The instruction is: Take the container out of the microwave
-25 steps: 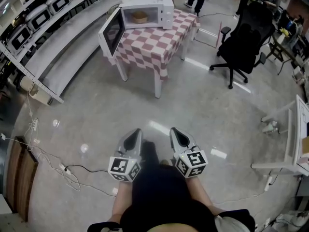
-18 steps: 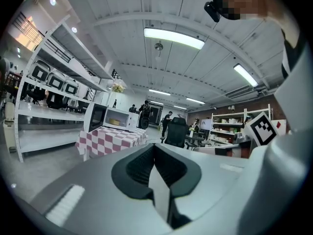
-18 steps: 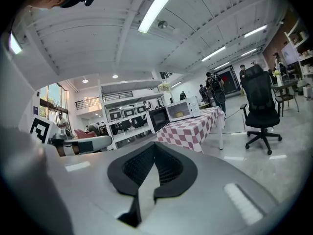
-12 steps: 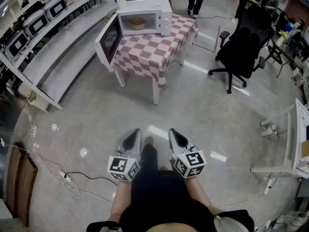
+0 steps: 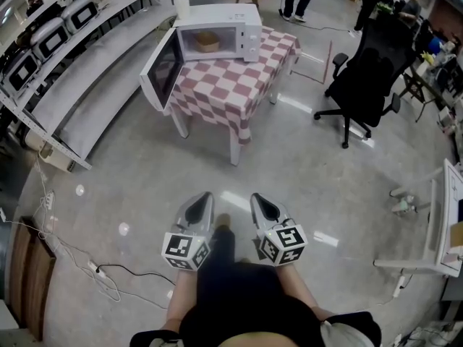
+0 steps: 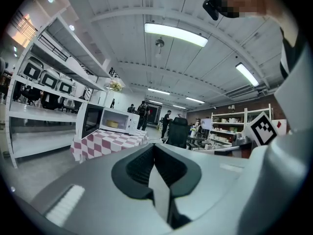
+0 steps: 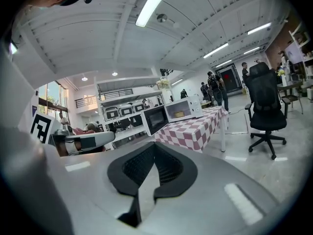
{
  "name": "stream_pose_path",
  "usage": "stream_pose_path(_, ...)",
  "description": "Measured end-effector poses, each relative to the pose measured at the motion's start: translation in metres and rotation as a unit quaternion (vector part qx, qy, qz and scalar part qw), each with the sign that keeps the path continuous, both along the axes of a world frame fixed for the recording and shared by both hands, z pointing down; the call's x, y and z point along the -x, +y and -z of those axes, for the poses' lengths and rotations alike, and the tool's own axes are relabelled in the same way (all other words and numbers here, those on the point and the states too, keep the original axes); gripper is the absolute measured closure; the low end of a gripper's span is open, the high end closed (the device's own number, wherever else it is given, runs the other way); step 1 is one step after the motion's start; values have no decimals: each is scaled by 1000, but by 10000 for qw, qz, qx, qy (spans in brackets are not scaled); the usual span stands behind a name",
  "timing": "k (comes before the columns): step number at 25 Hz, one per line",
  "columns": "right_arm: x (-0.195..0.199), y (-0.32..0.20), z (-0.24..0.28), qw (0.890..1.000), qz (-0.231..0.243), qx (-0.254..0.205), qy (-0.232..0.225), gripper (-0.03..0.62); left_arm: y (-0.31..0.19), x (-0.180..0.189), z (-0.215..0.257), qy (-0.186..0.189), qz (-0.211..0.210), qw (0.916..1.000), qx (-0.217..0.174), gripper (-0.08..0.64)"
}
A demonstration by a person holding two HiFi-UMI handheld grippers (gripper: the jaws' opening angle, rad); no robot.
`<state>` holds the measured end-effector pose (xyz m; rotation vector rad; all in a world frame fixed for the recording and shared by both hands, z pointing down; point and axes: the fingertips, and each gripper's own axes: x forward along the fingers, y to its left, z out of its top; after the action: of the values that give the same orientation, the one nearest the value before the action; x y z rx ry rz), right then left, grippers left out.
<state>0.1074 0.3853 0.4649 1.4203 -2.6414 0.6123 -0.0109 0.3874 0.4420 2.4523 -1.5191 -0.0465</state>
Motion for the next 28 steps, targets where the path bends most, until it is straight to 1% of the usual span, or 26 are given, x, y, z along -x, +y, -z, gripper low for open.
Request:
stream_pose_path(8,13,-44,-3,9999,122,92,-25,592,-41,12,0,-34,63,10000,24,549)
stream_pose_path(16,24,-94,-7,9996,187,184,45,592,-90,22,-4,-33,60,9999,105,549)
stream_pose_path(28,43,-171,-6,9997,-31,245,80,592,-172,43,1,-43,-148,9998,116,549)
